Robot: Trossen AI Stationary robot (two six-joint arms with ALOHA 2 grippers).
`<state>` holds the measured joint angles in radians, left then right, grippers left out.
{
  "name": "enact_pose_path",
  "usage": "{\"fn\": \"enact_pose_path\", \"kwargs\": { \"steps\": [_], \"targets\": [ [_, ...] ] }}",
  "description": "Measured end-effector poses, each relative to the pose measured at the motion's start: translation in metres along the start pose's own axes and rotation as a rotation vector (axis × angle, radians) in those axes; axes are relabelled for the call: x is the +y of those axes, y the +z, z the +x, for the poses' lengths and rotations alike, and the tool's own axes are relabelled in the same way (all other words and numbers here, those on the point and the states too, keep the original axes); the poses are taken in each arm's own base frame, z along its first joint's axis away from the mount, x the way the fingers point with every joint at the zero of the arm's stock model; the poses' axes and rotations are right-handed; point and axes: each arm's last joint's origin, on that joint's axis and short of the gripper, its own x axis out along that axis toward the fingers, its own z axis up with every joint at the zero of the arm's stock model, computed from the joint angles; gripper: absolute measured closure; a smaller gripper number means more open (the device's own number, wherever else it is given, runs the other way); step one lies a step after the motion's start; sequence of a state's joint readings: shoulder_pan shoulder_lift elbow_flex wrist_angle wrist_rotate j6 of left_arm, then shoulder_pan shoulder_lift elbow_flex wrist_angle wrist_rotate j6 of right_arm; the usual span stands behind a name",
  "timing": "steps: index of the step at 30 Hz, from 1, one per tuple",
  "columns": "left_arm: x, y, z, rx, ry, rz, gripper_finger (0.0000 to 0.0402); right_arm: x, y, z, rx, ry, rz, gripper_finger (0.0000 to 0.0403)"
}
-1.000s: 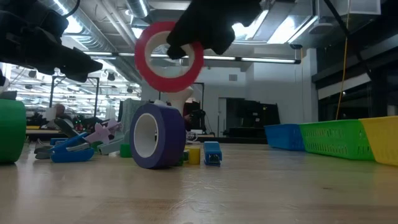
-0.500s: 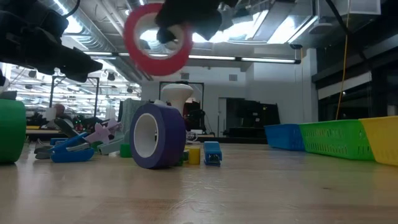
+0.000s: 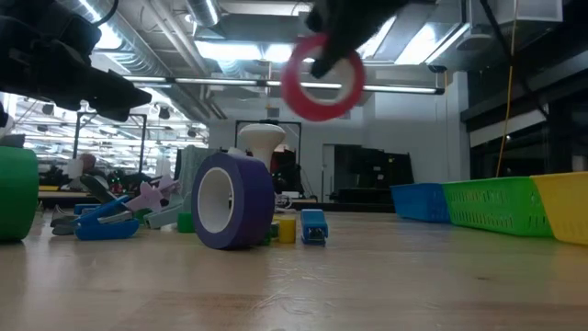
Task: Pick and place Stapler, Stapler remover, tape
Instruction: Put the red tape into the green bin
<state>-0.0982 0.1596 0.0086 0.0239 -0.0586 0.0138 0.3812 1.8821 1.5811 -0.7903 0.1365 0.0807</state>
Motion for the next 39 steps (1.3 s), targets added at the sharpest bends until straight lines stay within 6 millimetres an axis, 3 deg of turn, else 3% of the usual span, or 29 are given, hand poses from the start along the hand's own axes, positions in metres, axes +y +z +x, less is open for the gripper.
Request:
{"fn": "enact_pose_path", "kwargs": {
  "steps": [10,23,39],
  "targets": [
    [0.000,0.000,0.000,-0.002,0.000,0.000,0.0205,-0.003,-0.044,-0.032,0.020,-0.001,0.009,0.0294],
    [0.000,0.000,0.000,-0.002,0.001,0.000,0.0205,0.005,-0.074,-0.046,0.280,0.004,0.228,0.0294],
    [0.000,0.000,0.000,-0.002,0.000,0.000,0.0205,-0.016,-0.104,-0.091,0.461,-0.095,0.402,0.0287]
  ]
}}
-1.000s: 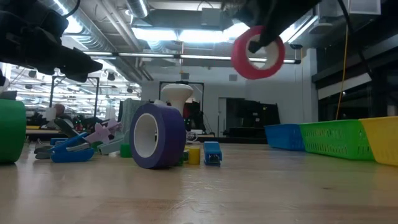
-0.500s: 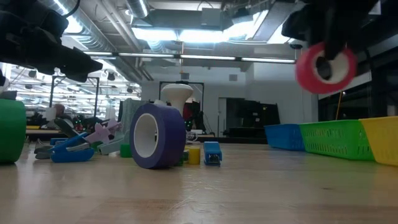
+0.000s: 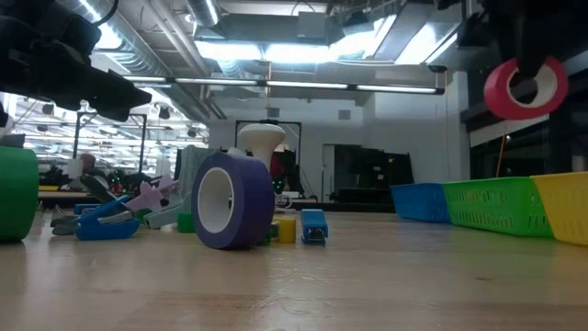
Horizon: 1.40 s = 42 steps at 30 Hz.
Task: Pick and place Stapler, Stapler remover, tape
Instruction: Put the red tape into the green bin
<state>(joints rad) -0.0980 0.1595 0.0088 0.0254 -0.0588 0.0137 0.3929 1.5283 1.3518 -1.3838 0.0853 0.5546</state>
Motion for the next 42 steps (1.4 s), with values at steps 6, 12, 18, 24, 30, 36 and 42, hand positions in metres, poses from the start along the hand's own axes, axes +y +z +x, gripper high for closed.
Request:
{"fn": "enact_pose_path", "kwargs": {
  "steps": [6,12,18,24,30,36,42],
  "targets": [
    [0.000,0.000,0.000,0.000,0.000,0.000,0.0205,-0.007,-0.006,0.016,0.033,-0.039,-0.024,0.0286],
    [0.000,0.000,0.000,0.000,0.000,0.000,0.0205,-0.023,-0.014,0.038,-0.011,-0.065,0.017,0.0286],
    [0.000,0.000,0.000,0.000,0.000,0.000,0.0205,-0.035,-0.021,0.063,-0.068,-0.057,0.011,0.0283],
    [0.000,0.000,0.000,0.000,0.000,0.000,0.0205,-0.039,-0.024,0.081,-0.094,-0.046,0.002,0.0285],
    [0.000,0.000,0.000,0.000,0.000,0.000,0.0205,-0.040,-0.028,0.097,-0.107,-0.041,-0.009,0.0280],
    [0.000,0.000,0.000,0.000,0.000,0.000,0.0205,-0.042,-0.030,0.103,-0.128,-0.092,-0.016,0.0279],
    [0.000,0.000,0.000,0.000,0.000,0.000,0.0205,-0.043,-0.030,0.103,-0.135,-0.115,-0.040,0.0278]
  ]
}}
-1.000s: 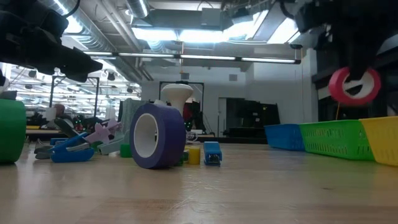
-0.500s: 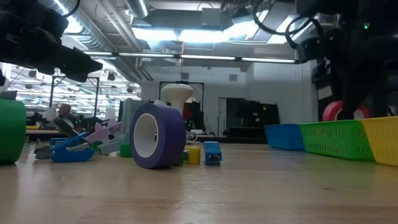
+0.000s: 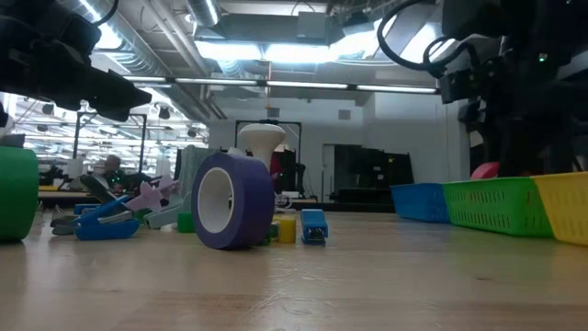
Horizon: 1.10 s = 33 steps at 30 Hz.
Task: Pick and place Stapler, Stapler remover, tape
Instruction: Put the red tape into the green bin, then put the blue tape into the green bin
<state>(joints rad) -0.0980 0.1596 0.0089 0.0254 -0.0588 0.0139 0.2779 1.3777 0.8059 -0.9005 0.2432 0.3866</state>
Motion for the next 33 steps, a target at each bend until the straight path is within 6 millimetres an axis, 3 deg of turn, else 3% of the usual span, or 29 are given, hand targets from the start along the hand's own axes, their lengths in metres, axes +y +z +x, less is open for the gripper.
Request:
{"fn": "enact_pose_path", "kwargs": {
  "steps": [14,25,33],
  "targets": [
    [0.000,0.000,0.000,0.000,0.000,0.000,0.0205,0.000,0.000,0.000,0.001,-0.001,-0.002,0.0276],
    [0.000,0.000,0.000,0.000,0.000,0.000,0.0205,-0.001,0.000,0.000,-0.004,-0.019,0.001,0.0197],
    [0.000,0.000,0.000,0.000,0.000,0.000,0.0205,-0.003,0.009,-0.020,0.003,-0.030,0.015,0.0198]
  ]
}}
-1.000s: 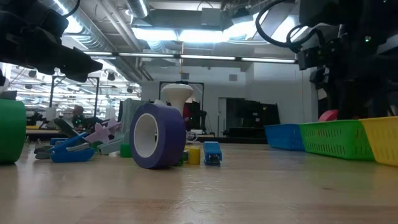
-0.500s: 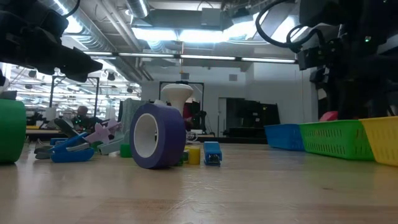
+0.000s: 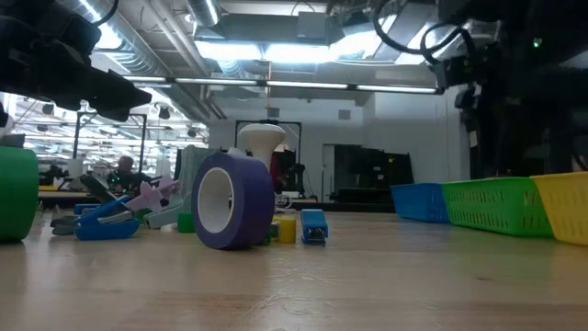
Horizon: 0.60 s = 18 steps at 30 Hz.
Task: Pick and place Stapler, Stapler remover, tape
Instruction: Put the blue tape into the green bin
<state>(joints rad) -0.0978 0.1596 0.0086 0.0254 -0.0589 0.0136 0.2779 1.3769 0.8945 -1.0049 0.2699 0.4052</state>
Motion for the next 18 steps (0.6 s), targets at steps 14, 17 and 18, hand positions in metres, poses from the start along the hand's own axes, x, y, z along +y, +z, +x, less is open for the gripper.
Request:
{"fn": "enact_pose_path", "kwargs": {
  "steps": [14,17,18],
  "targets": [
    [0.000,0.000,0.000,-0.001,-0.001,0.000,0.0205,0.001,0.016,-0.028,-0.067,0.032,0.077,0.0236],
    [0.000,0.000,0.000,0.000,0.000,0.000,0.0205,0.004,0.018,-0.029,-0.094,0.048,0.111,0.0237],
    [0.000,0.000,0.000,0.000,0.000,0.000,0.0205,0.005,0.018,-0.029,-0.109,0.057,0.119,0.0237]
  ]
}}
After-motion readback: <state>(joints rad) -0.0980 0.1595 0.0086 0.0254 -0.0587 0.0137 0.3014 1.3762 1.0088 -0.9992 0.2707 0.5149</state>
